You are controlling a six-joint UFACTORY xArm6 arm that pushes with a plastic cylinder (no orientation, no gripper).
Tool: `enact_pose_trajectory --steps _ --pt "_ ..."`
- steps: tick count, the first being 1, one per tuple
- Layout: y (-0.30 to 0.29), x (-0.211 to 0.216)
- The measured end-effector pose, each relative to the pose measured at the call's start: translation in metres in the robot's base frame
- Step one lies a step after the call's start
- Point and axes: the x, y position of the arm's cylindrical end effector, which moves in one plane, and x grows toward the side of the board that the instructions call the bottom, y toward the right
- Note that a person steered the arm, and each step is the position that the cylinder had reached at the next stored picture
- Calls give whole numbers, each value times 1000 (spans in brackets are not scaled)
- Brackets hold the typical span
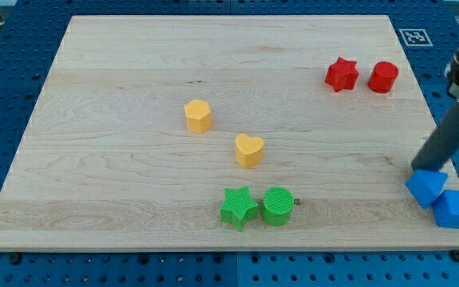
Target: Push the yellow heart towards up
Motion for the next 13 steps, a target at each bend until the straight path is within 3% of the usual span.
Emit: enact_pose_trajectory --steps 1,3,5,10,13 --pt "0 2" --pt "0 -50" --pt "0 -50" --pt "0 -31" --pt "-76 10"
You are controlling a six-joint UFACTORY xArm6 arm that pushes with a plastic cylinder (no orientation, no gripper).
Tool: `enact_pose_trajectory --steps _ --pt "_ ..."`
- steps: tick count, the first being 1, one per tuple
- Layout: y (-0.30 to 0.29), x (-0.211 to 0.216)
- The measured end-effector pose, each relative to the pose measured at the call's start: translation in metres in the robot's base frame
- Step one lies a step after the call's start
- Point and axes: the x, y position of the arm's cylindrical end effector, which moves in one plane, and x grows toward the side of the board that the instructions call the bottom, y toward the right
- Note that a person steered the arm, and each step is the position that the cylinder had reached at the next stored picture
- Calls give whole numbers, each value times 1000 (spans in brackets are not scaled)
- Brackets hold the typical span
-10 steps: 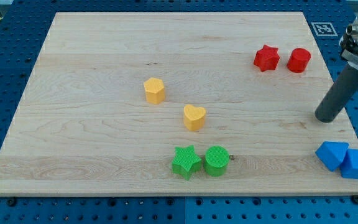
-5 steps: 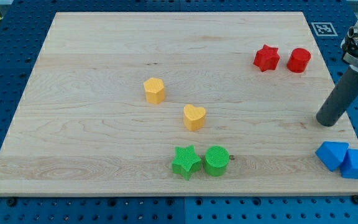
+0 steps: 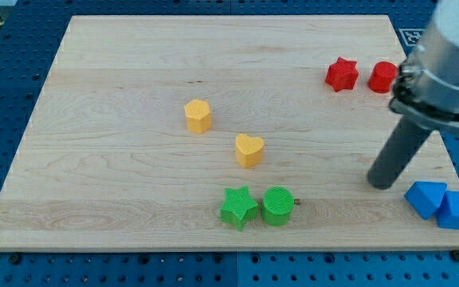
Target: Push the yellow heart towards up
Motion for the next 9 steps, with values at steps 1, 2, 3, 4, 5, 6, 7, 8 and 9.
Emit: enact_pose_trajectory --steps 1,2,3,4,5,6,7,8,9 --pt "-47 4" --pt "-100 -4" --pt "-129 -45" --pt "-137 -69" --pt "-137 -54" --pt "-139 -30" --pt "-162 -18" --pt "-188 -27" --pt "-186 -64"
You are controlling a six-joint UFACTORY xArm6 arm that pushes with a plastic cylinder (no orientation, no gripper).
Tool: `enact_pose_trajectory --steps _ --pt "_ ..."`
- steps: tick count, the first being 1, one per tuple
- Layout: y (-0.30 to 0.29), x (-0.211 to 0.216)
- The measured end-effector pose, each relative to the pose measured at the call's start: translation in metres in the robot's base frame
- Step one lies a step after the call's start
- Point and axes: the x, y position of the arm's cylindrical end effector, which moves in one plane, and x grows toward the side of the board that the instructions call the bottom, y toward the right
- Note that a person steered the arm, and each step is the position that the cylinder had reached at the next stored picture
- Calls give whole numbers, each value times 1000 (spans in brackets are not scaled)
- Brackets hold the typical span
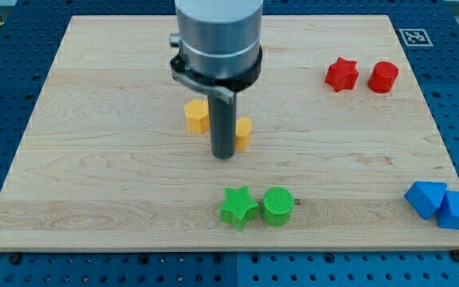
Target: Push the yellow heart towards up
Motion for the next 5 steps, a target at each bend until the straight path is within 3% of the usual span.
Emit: enact_pose_trajectory --steps 1,4,5 --pt "3 -19" --pt "30 0" --pt "33 -33"
